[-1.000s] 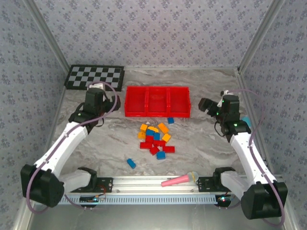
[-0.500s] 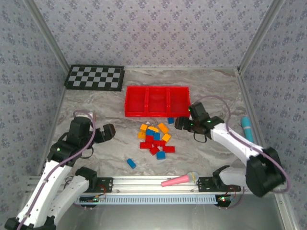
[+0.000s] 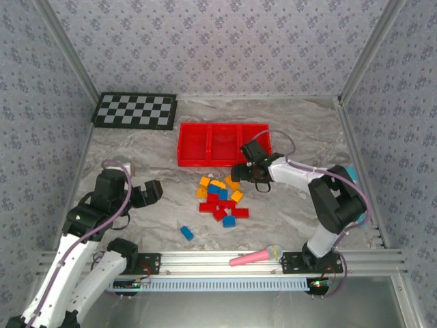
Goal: Sort the legos into containers by color
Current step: Pick up the lego from the center of the table.
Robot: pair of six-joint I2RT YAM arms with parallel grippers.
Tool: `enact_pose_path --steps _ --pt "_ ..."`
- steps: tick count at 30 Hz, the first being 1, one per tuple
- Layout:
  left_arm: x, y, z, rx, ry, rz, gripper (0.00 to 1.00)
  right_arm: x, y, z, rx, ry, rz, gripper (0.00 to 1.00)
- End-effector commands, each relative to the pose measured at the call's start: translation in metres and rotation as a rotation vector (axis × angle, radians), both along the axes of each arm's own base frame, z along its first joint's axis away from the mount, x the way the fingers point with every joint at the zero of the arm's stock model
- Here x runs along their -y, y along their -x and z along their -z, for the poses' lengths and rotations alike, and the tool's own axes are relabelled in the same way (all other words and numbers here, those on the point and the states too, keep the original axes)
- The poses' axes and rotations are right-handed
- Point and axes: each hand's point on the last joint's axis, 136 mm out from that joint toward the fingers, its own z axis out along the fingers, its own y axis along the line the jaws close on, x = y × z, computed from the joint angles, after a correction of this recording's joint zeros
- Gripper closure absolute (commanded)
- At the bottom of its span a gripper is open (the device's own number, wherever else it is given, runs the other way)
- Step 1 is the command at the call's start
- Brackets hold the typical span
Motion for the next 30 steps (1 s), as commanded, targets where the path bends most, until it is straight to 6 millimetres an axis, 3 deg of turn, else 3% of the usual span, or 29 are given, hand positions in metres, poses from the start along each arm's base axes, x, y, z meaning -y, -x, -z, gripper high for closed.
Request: enact_pose_path --steps 1,10,25,30 --pt "-0.004 -0.002 -0.004 -0.002 -0.035 -0.005 0.00 0.000 -0.019 -0.003 0.048 0.065 -0.004 0.12" --pt "-0.002 -0.005 0.002 -0.036 -0.046 -0.001 0.00 -0.012 -0.033 0.004 0.056 0.146 -0.057 0.22" --pt "-0.002 -0.007 0.001 -0.021 -0.051 -0.001 0.00 -0.003 -0.026 0.016 0.034 0.254 -0.070 0.43" --pt "-0.012 -0.006 -0.003 0.001 -0.077 -0.044 0.00 -0.004 -0.026 0.015 0.038 0.251 -0.080 0.52"
